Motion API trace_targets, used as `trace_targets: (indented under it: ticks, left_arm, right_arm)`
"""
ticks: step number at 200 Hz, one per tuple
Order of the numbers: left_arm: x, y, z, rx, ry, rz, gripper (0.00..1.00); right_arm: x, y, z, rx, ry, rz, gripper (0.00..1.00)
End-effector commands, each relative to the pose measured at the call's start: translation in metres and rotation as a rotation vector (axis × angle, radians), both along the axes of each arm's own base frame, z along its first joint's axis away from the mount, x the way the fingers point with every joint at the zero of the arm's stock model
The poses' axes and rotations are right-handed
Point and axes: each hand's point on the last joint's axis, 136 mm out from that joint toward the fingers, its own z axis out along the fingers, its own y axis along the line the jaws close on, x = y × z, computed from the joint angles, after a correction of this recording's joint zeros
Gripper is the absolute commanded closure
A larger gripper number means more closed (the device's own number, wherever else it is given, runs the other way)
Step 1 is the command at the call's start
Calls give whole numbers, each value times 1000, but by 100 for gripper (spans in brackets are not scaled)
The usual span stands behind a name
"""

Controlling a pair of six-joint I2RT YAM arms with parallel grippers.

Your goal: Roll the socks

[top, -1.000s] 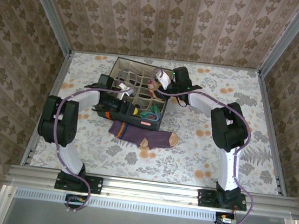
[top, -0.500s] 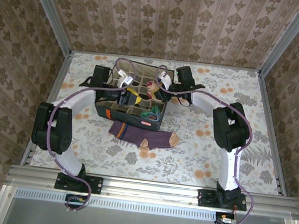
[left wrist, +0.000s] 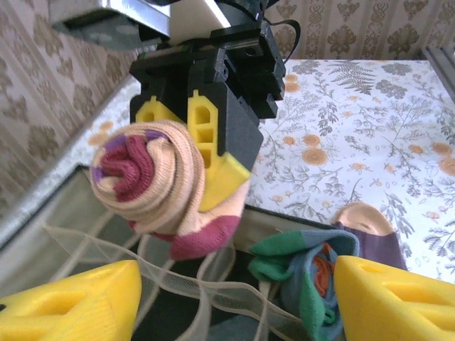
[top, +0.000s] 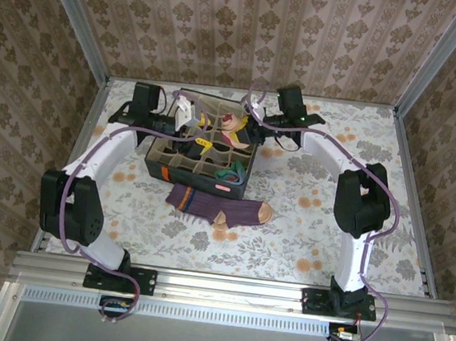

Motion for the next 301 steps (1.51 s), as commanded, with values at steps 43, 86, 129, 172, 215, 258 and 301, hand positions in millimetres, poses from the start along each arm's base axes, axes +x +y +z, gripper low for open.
trace_targets:
  ticks: [43, 86, 129, 172, 215, 258, 301]
  left_arm:
    - [-22, -14, 9, 85, -62, -148, 23]
    - [-18, -25, 7, 120, -50, -184, 20]
    - [-16, -39, 7, 136, -70, -215, 20]
    - [-16, -47, 11, 123, -42, -250, 37]
    - [-21, -48, 12, 131, -28, -271, 85]
    - [-27, -49, 19, 100, -38, -270, 91]
    - [-31, -47, 20, 106, -88, -260, 53]
  right_arm:
    - [-51, 7, 61, 164, 107, 218, 100]
    - [-66, 10, 69, 203, 161, 279, 100]
    - [-78, 14, 70, 221, 222, 320, 100]
    - [-85, 19, 72, 246, 268, 362, 100]
    - [-87, 22, 69, 253, 322, 376, 96]
    - [-86, 24, 65, 245, 354, 368, 92]
    - [-88, 24, 65, 239, 352, 375, 99]
